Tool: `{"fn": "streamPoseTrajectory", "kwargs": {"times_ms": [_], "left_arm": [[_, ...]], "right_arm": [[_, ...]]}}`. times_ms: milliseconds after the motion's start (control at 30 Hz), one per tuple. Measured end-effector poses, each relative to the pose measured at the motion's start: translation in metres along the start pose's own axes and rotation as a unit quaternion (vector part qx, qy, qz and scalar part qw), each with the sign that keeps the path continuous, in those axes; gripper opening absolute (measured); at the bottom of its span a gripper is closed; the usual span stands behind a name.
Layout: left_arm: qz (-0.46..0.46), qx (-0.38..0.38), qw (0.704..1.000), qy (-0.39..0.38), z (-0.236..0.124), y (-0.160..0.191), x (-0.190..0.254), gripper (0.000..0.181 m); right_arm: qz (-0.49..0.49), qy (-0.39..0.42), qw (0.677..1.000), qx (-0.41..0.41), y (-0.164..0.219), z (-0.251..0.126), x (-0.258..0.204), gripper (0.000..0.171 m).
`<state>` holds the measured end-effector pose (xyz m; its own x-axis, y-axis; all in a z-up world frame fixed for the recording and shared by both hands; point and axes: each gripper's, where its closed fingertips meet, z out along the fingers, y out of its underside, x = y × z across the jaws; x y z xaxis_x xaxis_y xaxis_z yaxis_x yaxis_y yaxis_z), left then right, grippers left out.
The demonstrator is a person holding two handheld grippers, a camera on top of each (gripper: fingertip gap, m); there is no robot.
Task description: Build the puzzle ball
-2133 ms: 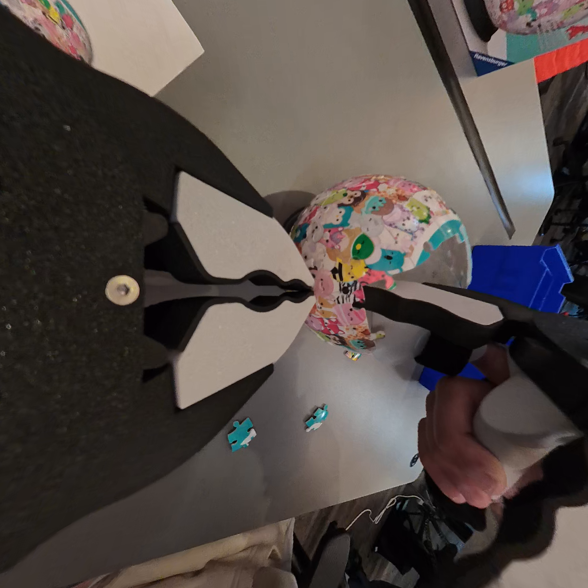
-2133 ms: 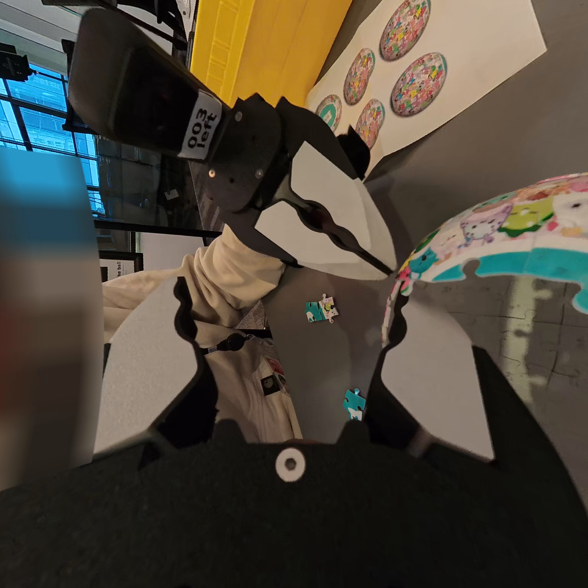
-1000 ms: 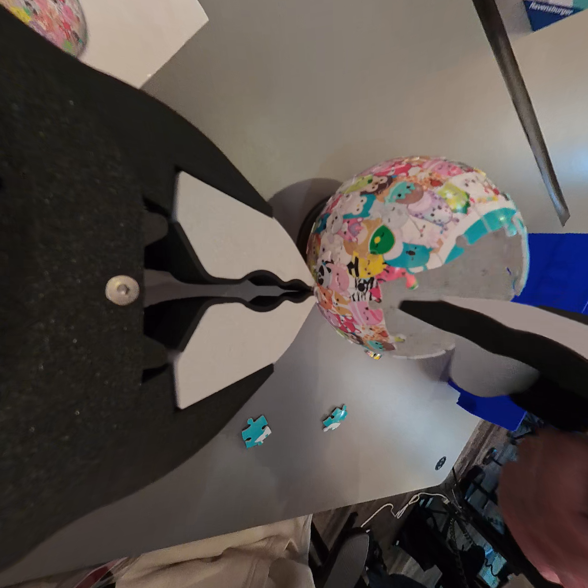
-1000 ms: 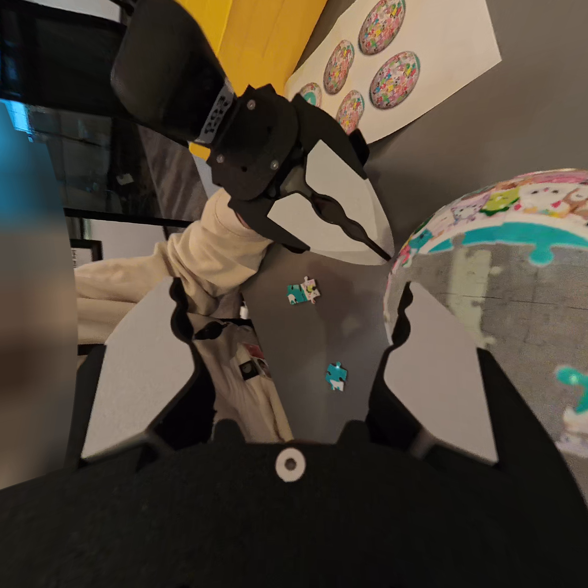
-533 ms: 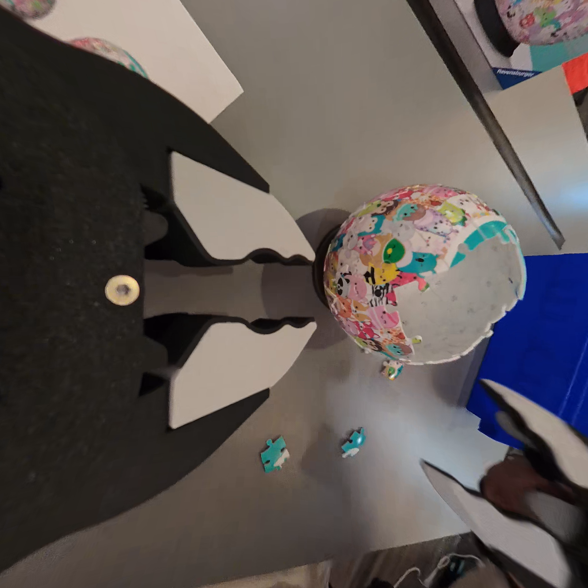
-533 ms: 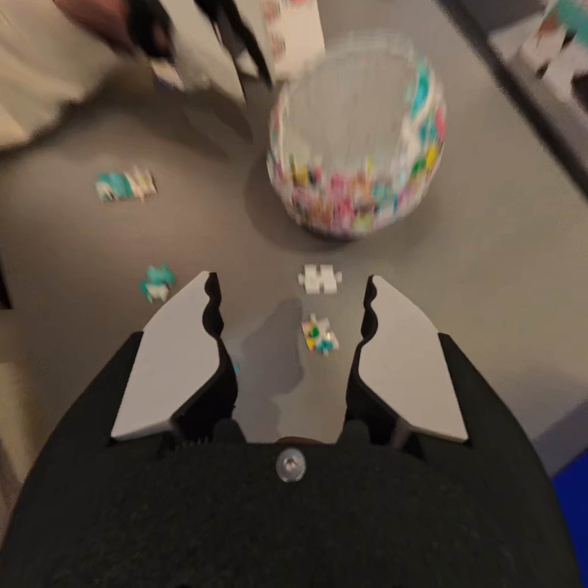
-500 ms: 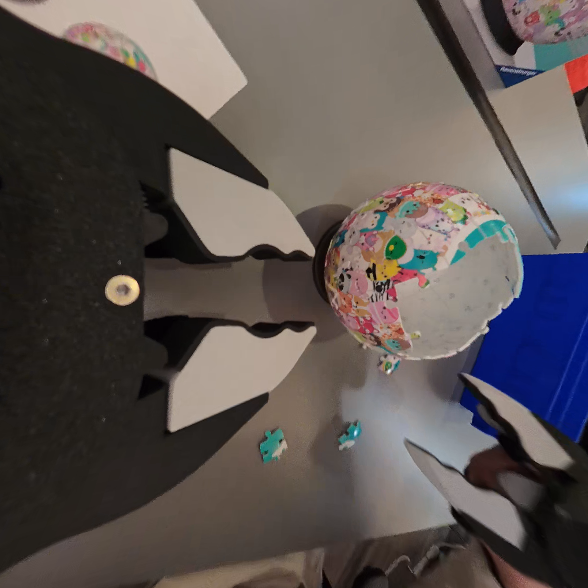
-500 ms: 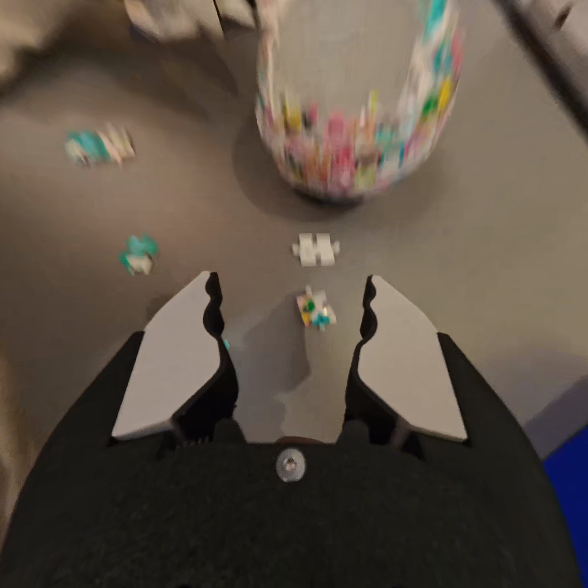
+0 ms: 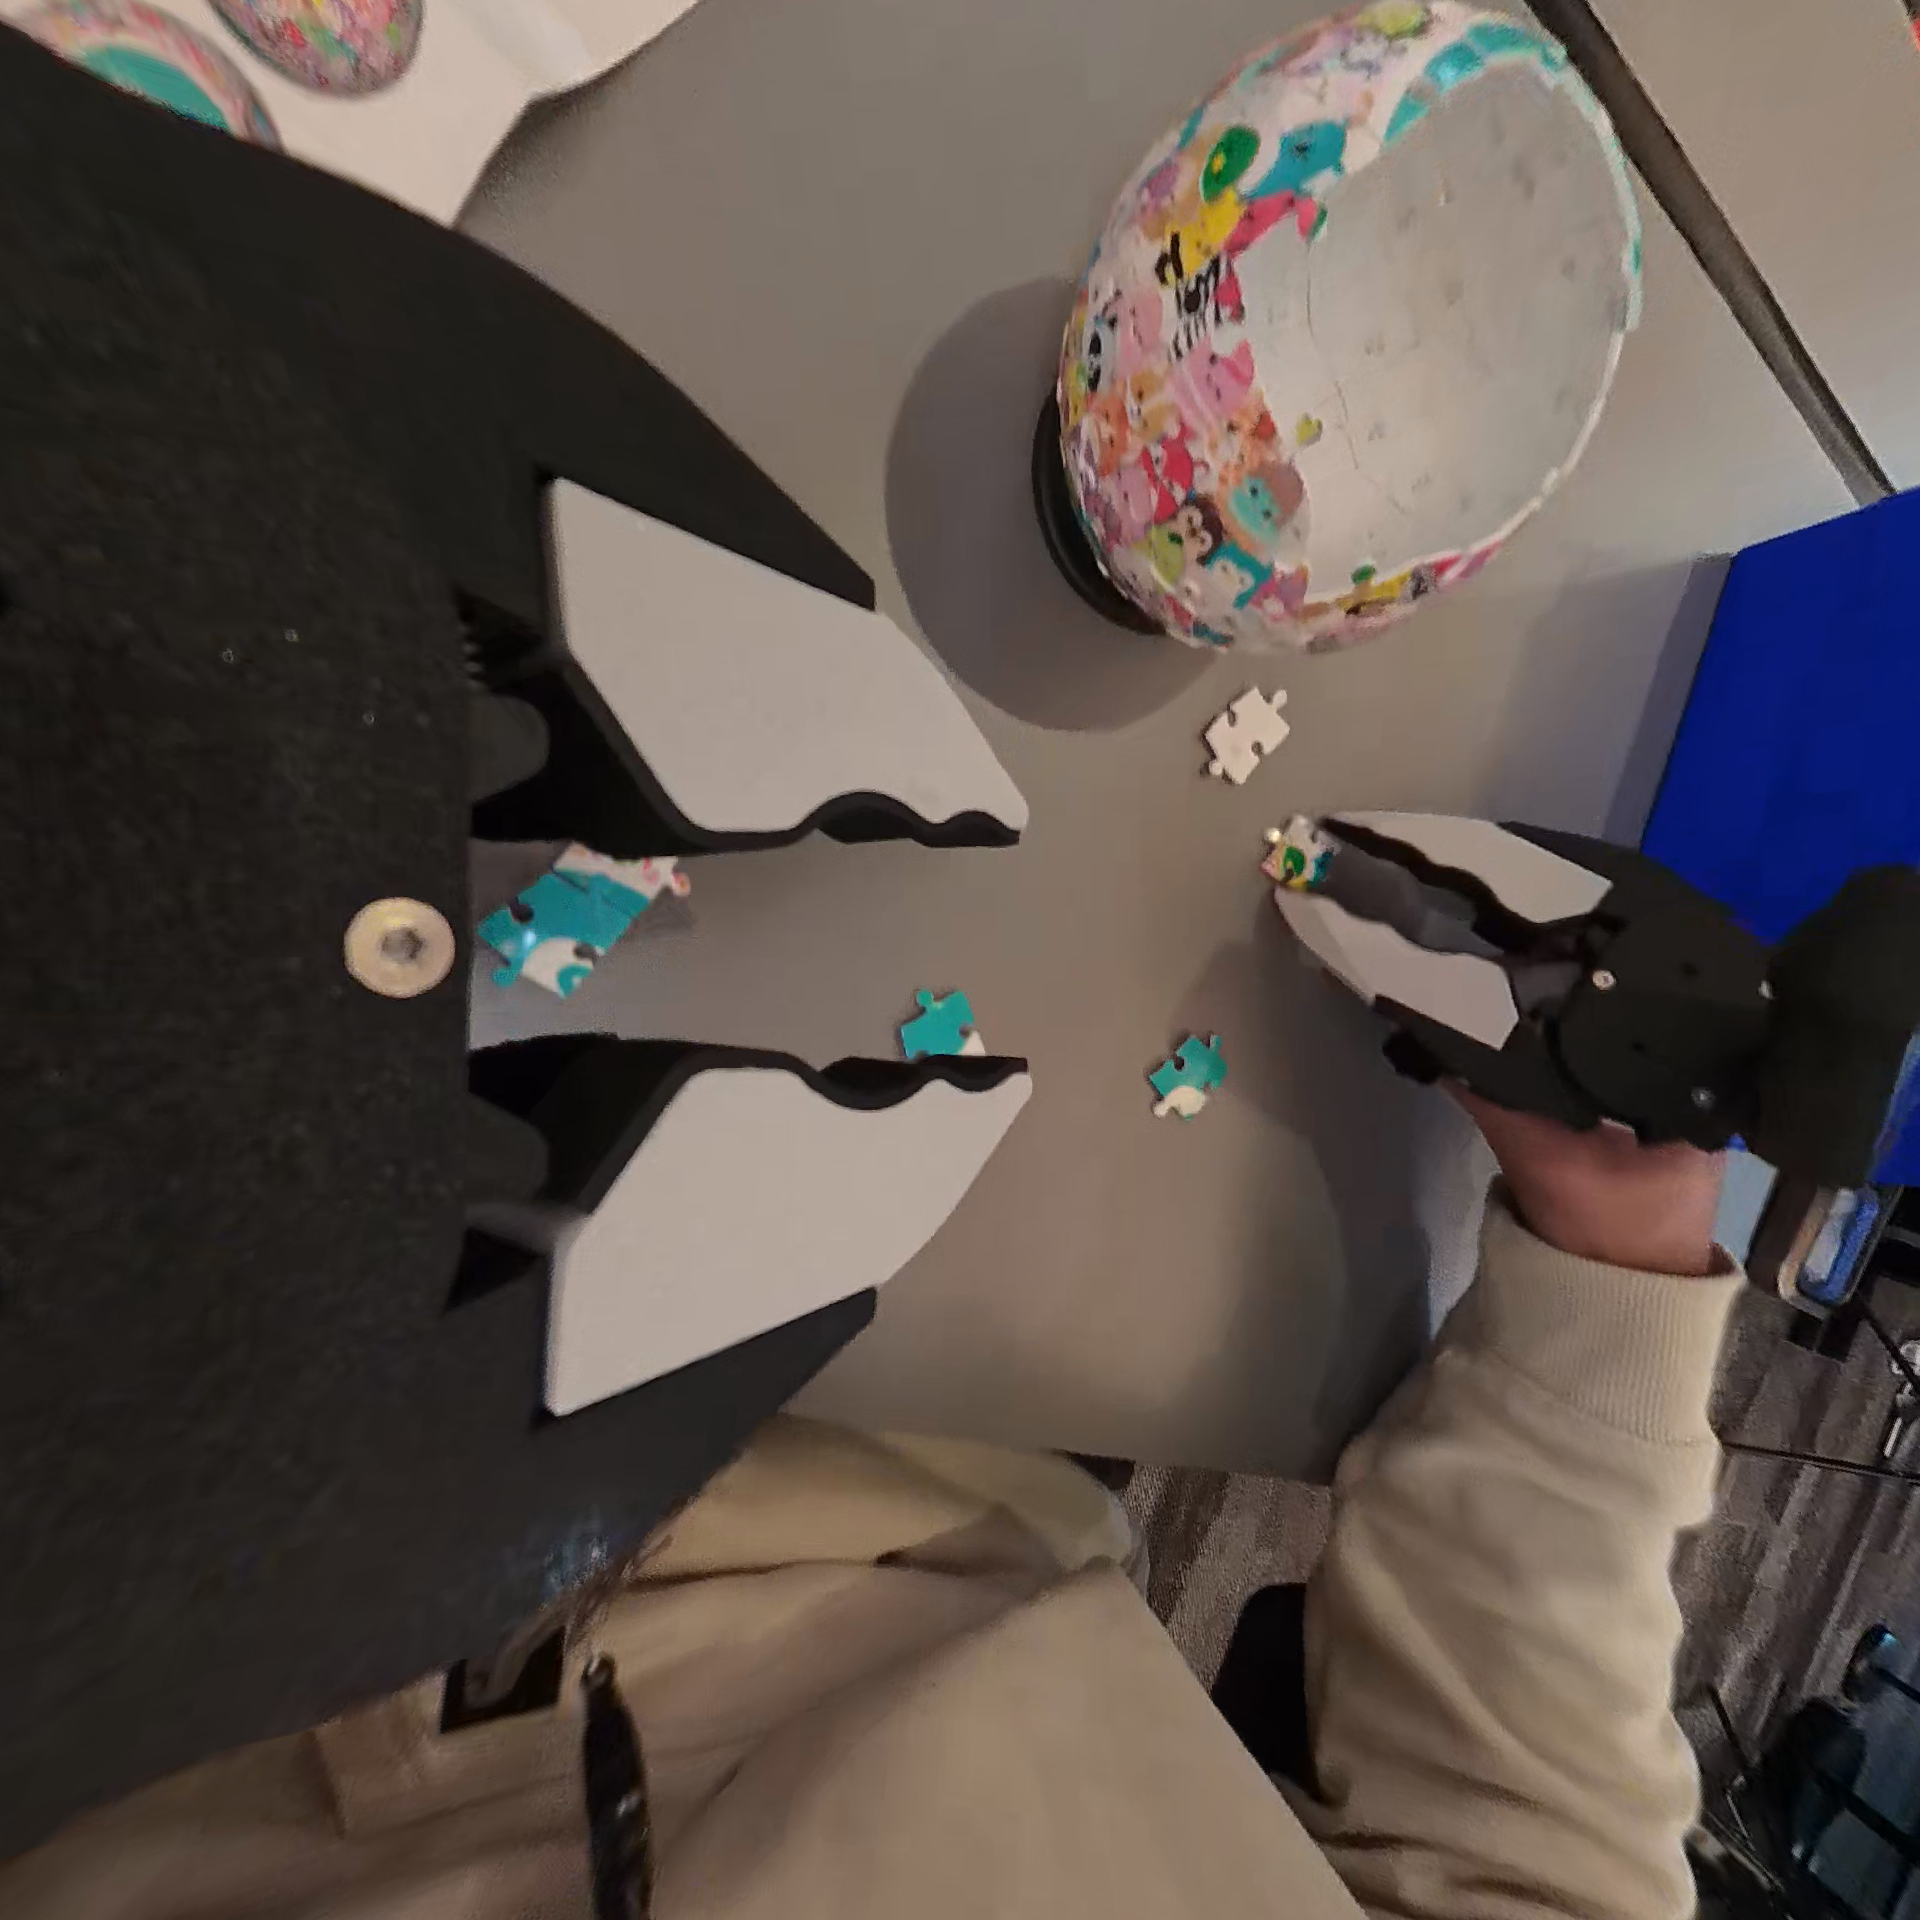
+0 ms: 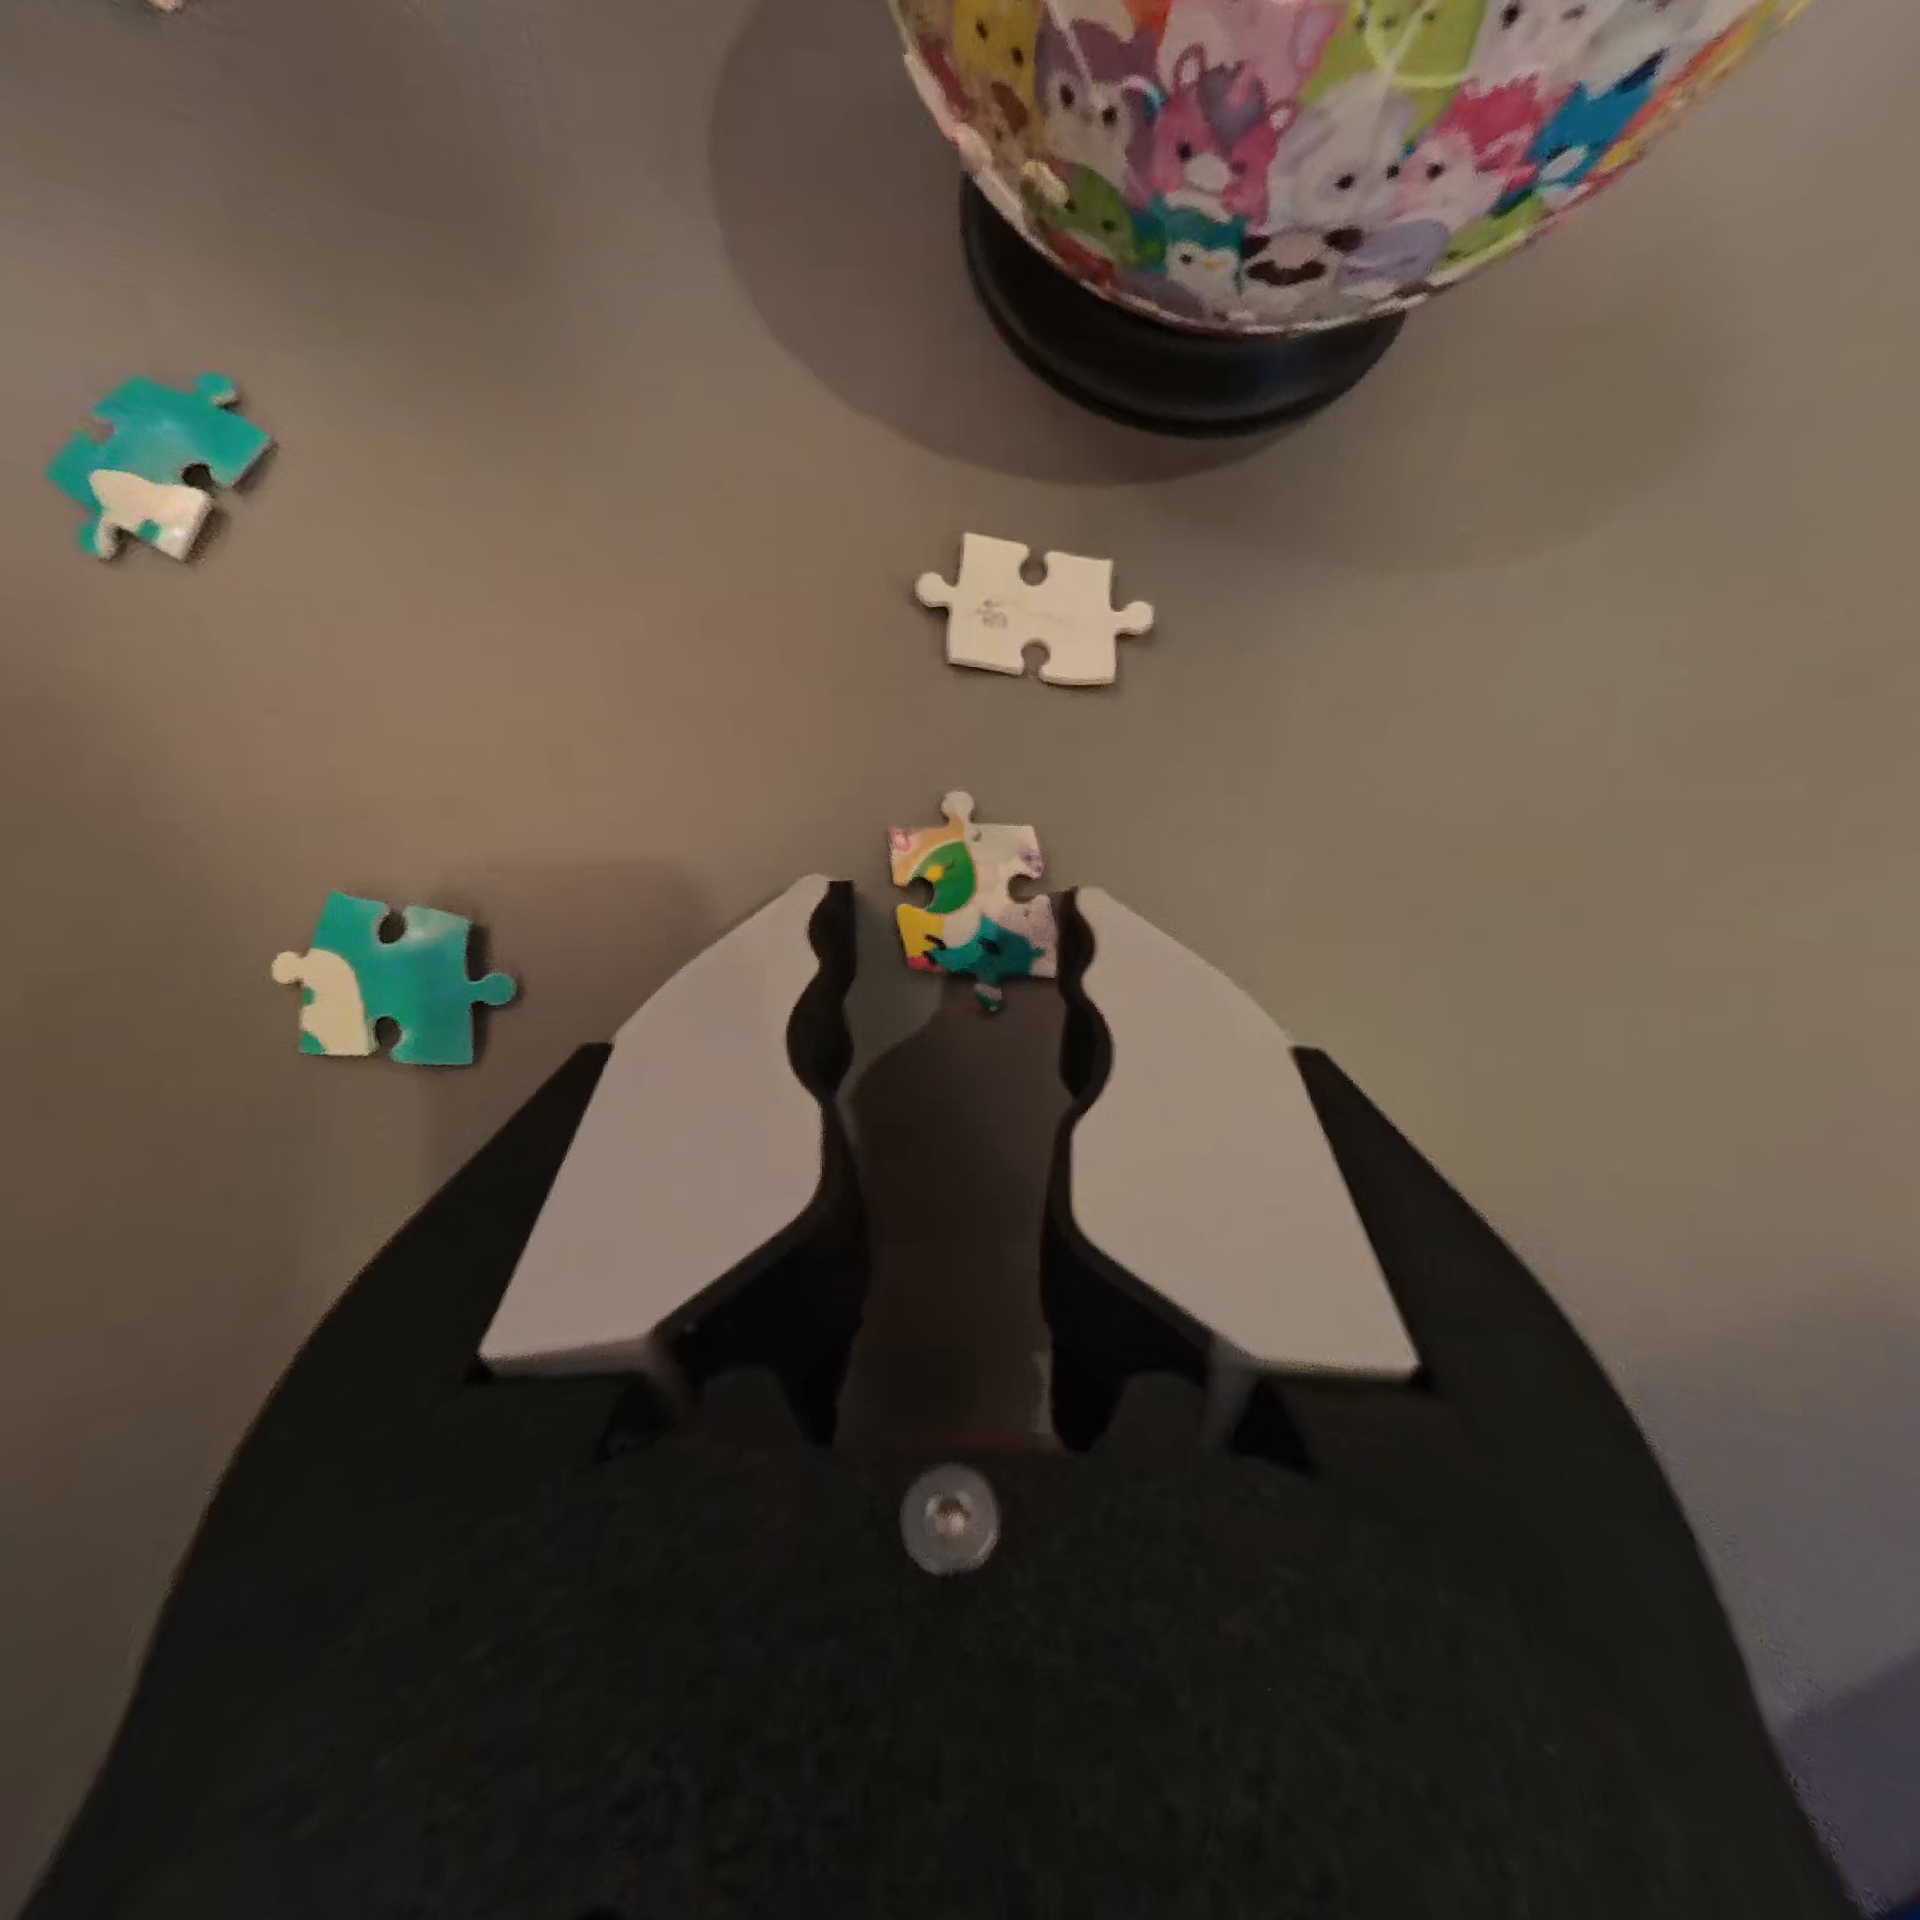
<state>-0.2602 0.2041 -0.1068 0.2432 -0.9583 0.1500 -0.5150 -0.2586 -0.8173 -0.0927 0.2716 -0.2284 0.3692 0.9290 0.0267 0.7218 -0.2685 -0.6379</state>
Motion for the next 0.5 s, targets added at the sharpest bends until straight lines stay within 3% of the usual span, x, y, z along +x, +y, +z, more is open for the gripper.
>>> {"fn": "streamPoseTrajectory", "kwargs": {"times_ms": [33,200,267,333,367,433,500], "left_arm": [[-0.003,0.001,1.0,0.003,0.001,0.0,0.006,0.038],[-0.037,0.017,0.999,0.015,0.016,0.007,0.023,0.035],[-0.069,0.041,0.996,0.029,0.025,0.005,0.026,0.035],[-0.092,0.071,0.992,0.043,0.029,-0.002,0.029,0.034],[-0.093,0.084,0.991,0.038,0.029,-0.004,0.028,0.034],[-0.092,0.097,0.991,0.02,0.025,-0.001,0.028,0.034],[-0.112,0.122,0.986,0.025,0.019,0.003,0.035,0.034]], "right_arm": [[0.003,0.003,1.0,0.008,-0.001,0.0,0.001,0.029],[0.013,0.03,0.999,0.027,-0.001,-0.001,0.006,0.028],[0.034,-0.002,0.997,0.067,-0.013,-0.009,-0.003,0.028],[0.106,-0.083,0.977,0.165,-0.046,-0.028,-0.017,0.028],[0.147,-0.141,0.95,0.236,-0.069,-0.043,-0.026,0.028],[0.22,-0.262,0.864,0.369,-0.111,-0.078,-0.038,0.028],[0.289,-0.398,0.732,0.472,-0.141,-0.114,-0.044,0.027]]}}
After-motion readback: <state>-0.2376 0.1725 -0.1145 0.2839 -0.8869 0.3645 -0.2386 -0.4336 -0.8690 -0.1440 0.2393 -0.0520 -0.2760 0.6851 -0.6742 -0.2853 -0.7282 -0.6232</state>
